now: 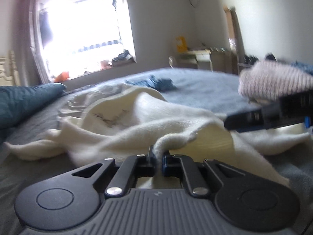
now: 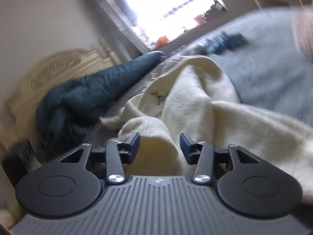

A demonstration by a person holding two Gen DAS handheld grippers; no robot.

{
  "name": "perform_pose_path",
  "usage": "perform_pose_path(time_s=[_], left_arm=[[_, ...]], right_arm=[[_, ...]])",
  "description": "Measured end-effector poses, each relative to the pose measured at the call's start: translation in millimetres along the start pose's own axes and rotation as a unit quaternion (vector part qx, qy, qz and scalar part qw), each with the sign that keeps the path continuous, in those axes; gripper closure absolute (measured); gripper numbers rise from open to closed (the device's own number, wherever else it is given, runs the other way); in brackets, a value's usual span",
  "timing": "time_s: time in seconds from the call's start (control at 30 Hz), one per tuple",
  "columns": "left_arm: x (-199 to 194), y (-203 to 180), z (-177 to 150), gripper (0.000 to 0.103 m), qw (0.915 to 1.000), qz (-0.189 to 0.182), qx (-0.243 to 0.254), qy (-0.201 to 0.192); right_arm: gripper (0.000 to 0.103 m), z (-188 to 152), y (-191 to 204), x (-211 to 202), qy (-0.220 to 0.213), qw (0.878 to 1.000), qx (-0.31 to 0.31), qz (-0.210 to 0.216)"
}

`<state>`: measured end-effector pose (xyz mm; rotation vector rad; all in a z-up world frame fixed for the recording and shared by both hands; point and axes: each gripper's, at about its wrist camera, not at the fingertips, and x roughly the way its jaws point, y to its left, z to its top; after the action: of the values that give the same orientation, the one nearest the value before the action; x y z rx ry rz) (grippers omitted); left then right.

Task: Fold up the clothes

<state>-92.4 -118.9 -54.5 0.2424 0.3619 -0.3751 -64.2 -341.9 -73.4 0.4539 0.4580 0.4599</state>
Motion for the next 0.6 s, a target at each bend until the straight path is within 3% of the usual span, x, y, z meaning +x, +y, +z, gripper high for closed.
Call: perform_pose_path(time_s=[0.13, 0.27, 0.3, 0.33, 0.37, 0.43, 0.53, 0.6], left_arm=[[-44, 30, -11, 0.097, 0.9983, 0.032, -0.045, -0.020], [-80, 65, -32, 0.098, 0.9901, 0.065, -0.118, -0.039], [-88, 73, -38, 0.098, 0.9870, 0.072, -0.136, -0.046], [-95, 80, -43, 0.098, 0.9836, 0.079, -0.153, -0.051], [-102, 88, -48, 0.098, 0.9800, 0.085, -0.171, -0.056], [-117, 103, -58, 0.098, 0.9724, 0.091, -0.204, -0.067], [-140, 123, -76, 0.099, 0.9607, 0.097, -0.250, -0.074], [-144, 132, -96, 0.099, 0.9570, 0.101, -0.267, -0.053]], right_arm=[[0.056, -10, 52, 21, 0.031, 0.992, -0.124, -0.016], [0.059, -30, 108, 53, 0.043, 0.964, -0.259, -0.046], [0.064, -36, 121, 59, 0.046, 0.955, -0.290, -0.052], [0.087, -41, 131, 65, 0.055, 0.948, -0.308, -0.055], [0.099, -46, 141, 71, 0.064, 0.941, -0.327, -0.058], [0.099, -52, 158, 77, 0.084, 0.934, -0.343, -0.049], [0.098, -57, 172, 70, 0.126, 0.939, -0.319, -0.016], [0.098, -66, 176, 68, 0.163, 0.939, -0.302, -0.001]])
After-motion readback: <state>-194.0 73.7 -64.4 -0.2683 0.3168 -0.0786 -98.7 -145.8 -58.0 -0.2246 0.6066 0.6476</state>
